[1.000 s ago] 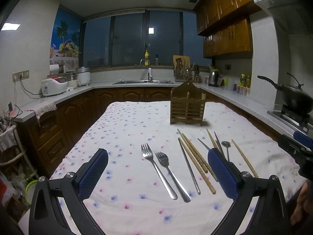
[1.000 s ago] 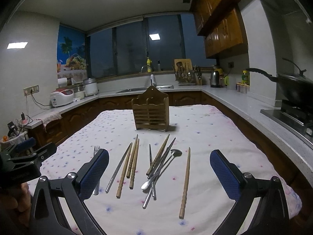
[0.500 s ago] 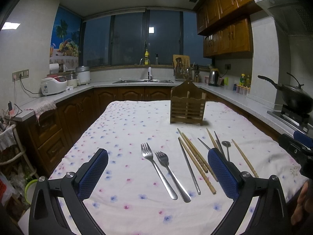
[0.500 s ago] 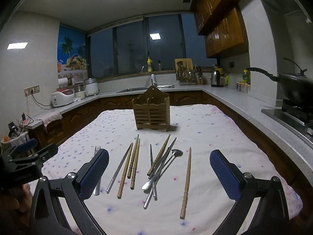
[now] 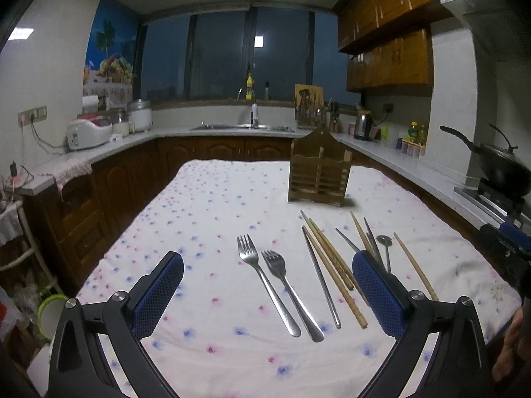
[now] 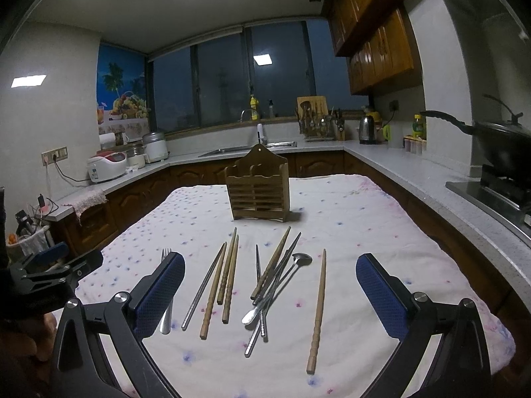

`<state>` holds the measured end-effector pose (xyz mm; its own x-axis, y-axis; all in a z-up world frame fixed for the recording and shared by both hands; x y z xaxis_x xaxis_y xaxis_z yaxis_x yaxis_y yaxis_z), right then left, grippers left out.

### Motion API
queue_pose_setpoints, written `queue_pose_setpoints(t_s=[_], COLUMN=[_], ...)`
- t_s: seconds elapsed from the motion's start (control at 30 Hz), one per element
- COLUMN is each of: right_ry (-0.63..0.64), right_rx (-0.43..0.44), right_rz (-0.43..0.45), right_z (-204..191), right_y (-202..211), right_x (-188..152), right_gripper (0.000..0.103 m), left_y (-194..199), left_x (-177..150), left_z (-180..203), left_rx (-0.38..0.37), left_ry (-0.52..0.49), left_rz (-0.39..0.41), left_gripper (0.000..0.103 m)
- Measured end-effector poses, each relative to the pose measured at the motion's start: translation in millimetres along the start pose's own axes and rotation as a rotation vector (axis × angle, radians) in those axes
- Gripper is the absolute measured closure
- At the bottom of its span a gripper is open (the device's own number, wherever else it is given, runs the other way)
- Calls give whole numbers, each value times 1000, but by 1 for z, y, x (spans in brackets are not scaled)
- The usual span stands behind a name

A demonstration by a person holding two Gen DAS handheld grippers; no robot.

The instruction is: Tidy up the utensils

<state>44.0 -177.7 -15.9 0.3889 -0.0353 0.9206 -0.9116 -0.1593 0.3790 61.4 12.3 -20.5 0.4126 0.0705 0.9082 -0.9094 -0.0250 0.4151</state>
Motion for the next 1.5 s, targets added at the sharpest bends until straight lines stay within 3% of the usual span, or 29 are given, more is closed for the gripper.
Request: queue_pose_setpoints(t_s=[0.53,0.67,0.93,1.27,1.4,1.5], right_ry=[-101,-146,-211,-224,-241,-270], right_rx=[7,14,27,105,116,146], right_rz=[-149,-209,-368,-456,-499,-530], right_z=[26,45,66,65,69,70], right_y=[-38,-56,-99,-171,-204,-229], right_x=[16,16,6,25,26,26], right_gripper=[1,2,27,54,68,72], left_y=[-59,-82,-132,-212,-251,-281], left_x=[44,56,75,96,102,105], left_z=[-11,-11,-5,20,27,33], left_rx=[-90,-106,-142,-181,-190,-189], left_ry=[82,92,94,54,48,43], left_rz=[-180,-238,-343,-470,-523,-558], left_gripper=[1,7,19,43,49,52])
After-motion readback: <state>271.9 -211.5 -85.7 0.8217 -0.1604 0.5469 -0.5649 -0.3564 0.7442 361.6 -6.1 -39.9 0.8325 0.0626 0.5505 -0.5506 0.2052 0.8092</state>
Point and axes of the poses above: each gripper's, at about its wrist camera, not at the fingertips, and y roughly against the way its jaws point, z to its right, x to its top, the point moved 5 cm from there along -y, roughly the way its jaws point, and after that the axes turned 3 degrees about x, right-handed, at the moved point
